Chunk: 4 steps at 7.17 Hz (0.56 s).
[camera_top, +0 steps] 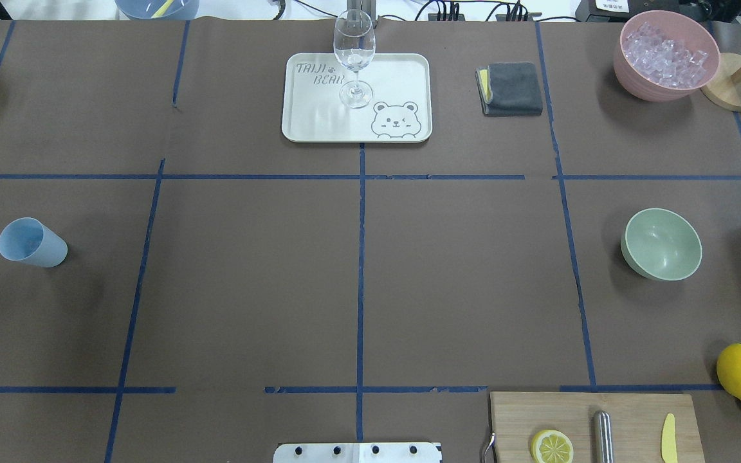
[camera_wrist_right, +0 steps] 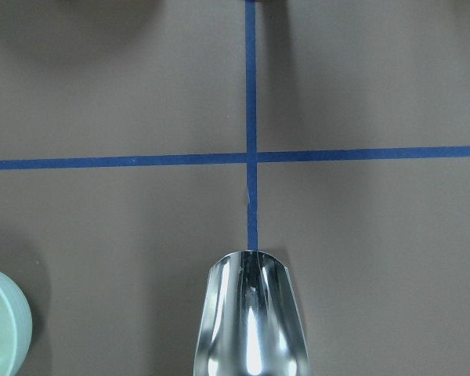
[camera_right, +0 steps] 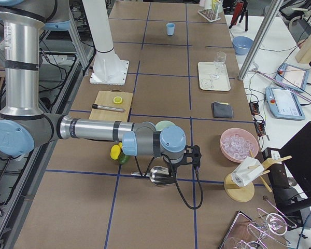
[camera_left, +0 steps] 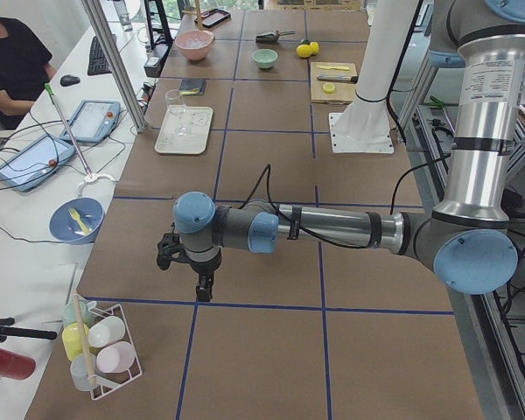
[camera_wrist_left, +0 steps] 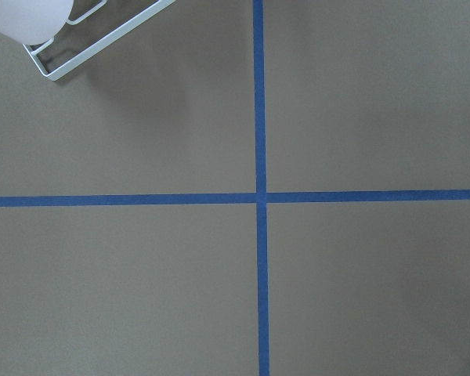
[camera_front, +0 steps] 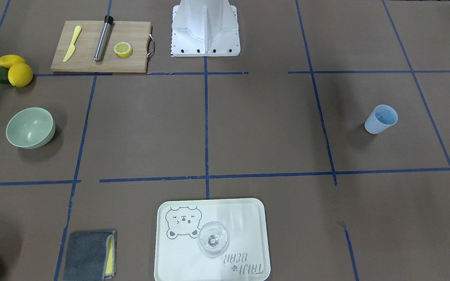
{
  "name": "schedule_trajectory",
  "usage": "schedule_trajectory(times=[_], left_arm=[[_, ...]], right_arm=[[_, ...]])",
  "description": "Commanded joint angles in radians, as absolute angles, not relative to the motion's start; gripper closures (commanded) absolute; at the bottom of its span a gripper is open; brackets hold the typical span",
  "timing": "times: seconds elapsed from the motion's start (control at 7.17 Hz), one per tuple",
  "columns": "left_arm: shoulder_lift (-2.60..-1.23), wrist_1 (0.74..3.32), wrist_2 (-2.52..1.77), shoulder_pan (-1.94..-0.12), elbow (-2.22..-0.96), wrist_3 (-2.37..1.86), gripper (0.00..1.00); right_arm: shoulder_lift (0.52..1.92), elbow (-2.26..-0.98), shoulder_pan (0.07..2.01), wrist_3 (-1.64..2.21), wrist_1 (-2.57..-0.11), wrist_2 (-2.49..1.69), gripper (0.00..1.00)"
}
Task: Pour ice into bowl
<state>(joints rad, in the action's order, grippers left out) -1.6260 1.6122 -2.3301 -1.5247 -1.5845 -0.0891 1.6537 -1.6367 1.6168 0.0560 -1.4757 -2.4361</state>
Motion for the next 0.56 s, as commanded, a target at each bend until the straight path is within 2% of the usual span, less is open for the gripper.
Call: schedule_trajectory(times=[0.0, 0.28, 0.42], left_arm=[[-1.628, 1.612, -2.332, -1.523, -1.585, -0.09, 0.0], [-1.638, 1.614, -2.332, -1.523, -1.6, -0.094, 0.0], [-1.643, 1.615, -2.332, -1.52, -1.662, -0.1, 0.0]], right_arm=[[1.652, -1.638, 1.617, 0.052, -1.476, -2.436, 0.0], [1.651, -1.695, 1.612, 0.058, -1.476, -2.439, 0.0], [1.599, -1.707, 1.611, 0.058, -1.485, -2.431, 0.0]])
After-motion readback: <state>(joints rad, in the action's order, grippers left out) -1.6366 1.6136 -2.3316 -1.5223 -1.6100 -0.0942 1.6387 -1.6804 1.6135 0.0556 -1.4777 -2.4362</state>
